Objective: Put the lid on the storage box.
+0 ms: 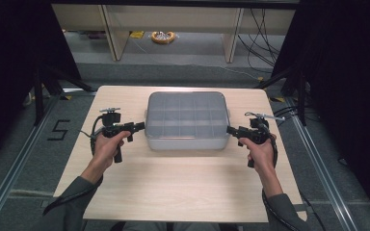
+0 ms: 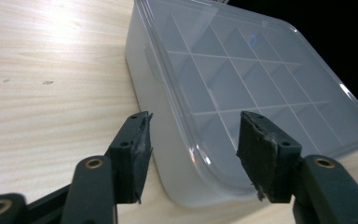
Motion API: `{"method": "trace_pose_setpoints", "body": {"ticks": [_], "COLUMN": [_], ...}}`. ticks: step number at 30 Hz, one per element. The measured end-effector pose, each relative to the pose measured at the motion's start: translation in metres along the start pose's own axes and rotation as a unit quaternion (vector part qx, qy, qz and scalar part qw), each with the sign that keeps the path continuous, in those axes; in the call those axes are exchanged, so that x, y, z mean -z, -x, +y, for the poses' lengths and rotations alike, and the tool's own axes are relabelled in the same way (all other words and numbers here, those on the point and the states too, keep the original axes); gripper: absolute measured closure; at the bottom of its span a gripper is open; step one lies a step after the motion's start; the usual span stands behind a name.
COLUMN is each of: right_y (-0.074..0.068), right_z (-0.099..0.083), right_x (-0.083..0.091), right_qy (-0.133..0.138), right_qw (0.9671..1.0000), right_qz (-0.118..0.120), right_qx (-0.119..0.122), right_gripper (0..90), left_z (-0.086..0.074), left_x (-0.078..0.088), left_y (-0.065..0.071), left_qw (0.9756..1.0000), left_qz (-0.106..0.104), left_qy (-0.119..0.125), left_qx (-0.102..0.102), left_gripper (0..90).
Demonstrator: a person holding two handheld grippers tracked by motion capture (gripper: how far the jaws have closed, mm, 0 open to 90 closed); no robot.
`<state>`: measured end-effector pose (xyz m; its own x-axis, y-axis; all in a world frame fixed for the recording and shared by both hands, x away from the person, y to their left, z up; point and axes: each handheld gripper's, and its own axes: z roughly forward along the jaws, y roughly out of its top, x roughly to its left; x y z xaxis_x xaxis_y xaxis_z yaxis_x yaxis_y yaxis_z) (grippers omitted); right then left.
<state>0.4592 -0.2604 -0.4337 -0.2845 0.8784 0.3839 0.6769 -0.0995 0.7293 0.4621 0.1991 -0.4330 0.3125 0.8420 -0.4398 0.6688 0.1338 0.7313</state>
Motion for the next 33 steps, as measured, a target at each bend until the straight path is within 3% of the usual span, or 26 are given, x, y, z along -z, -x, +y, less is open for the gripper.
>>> {"method": "trace_pose_setpoints", "body": {"ticks": [1,2,5,6,7,8,9,10,15,17,18,21,24,25,26,28,31,33], "right_y": [-0.003,-0.001,-0.004,-0.009,-0.006,-0.007,-0.012,-0.009,-0.013,-0.016,-0.015,-0.017,-0.020,-0.025,-0.023,-0.027,-0.031,-0.033], "right_z": [-0.002,-0.004,-0.010,-0.012,-0.013,-0.014,-0.016,-0.017,-0.023,-0.027,-0.027,-0.031,-0.034,-0.036,-0.036,-0.040,-0.043,-0.046], "right_x": [0.002,0.003,0.006,0.008,0.008,0.009,0.011,0.011,0.014,0.015,0.015,0.017,0.020,0.021,0.020,0.022,0.024,0.024], "right_qy": [-0.001,0.003,0.005,0.003,0.007,0.007,0.002,0.005,0.000,-0.007,-0.005,-0.009,-0.017,-0.024,-0.020,-0.024,-0.027,-0.024], "right_qw": [0.9999,0.9999,0.9998,0.9997,0.9996,0.9995,0.9997,0.9995,0.9992,0.9993,0.9988,0.9986,0.9979,0.9983,0.9971,0.9964,0.9954,0.9953], "right_qz": [0.005,0.009,0.016,0.022,0.025,0.028,0.025,0.023,0.029,0.030,0.037,0.041,0.035,0.037,0.039,0.049,0.042,0.048], "right_qx": [-0.014,0.005,0.011,-0.012,0.010,0.012,-0.005,0.020,0.028,0.020,0.031,0.032,0.052,0.038,0.062,0.065,0.083,0.081], "right_gripper": [40.1,39.5,38.7,38.6,38.4,38.1,37.3,37.0,35.9,35.3,35.2,34.4,33.2,33.0,32.2,31.5,29.5,27.9], "left_z": [-0.002,-0.005,-0.012,-0.015,-0.017,-0.021,-0.023,-0.026,-0.039,-0.044,-0.046,-0.051,-0.057,-0.059,-0.061,-0.065,-0.071,-0.075], "left_x": [0.004,0.007,0.012,0.014,0.015,0.016,0.017,0.018,0.020,0.022,0.023,0.024,0.025,0.025,0.025,0.026,0.027,0.029], "left_y": [-0.001,-0.001,0.001,0.001,0.003,0.004,0.006,0.007,0.013,0.015,0.016,0.018,0.022,0.023,0.025,0.026,0.028,0.029], "left_qw": [1.0000,1.0000,0.9998,0.9998,0.9997,0.9994,0.9993,0.9992,0.9985,0.9981,0.9980,0.9977,0.9967,0.9964,0.9963,0.9954,0.9946,0.9941], "left_qz": [0.001,0.001,-0.003,-0.007,-0.011,-0.011,-0.012,-0.015,-0.023,-0.026,-0.026,-0.031,-0.037,-0.038,-0.041,-0.046,-0.057,-0.060], "left_qy": [0.002,0.004,0.001,-0.001,-0.001,-0.004,-0.005,-0.006,-0.014,-0.018,-0.020,-0.024,-0.031,-0.034,-0.036,-0.040,-0.045,-0.047], "left_qx": [-0.005,-0.009,-0.018,-0.020,-0.024,-0.032,-0.035,-0.038,-0.047,-0.053,-0.054,-0.055,-0.066,-0.069,-0.067,-0.074,-0.075,-0.078], "left_gripper": [42.0,41.3,39.2,38.8,38.6,38.5,38.5,38.4,37.5,37.2,37.0,34.1,32.5,32.1,31.5,30.4,30.0,29.5]}}
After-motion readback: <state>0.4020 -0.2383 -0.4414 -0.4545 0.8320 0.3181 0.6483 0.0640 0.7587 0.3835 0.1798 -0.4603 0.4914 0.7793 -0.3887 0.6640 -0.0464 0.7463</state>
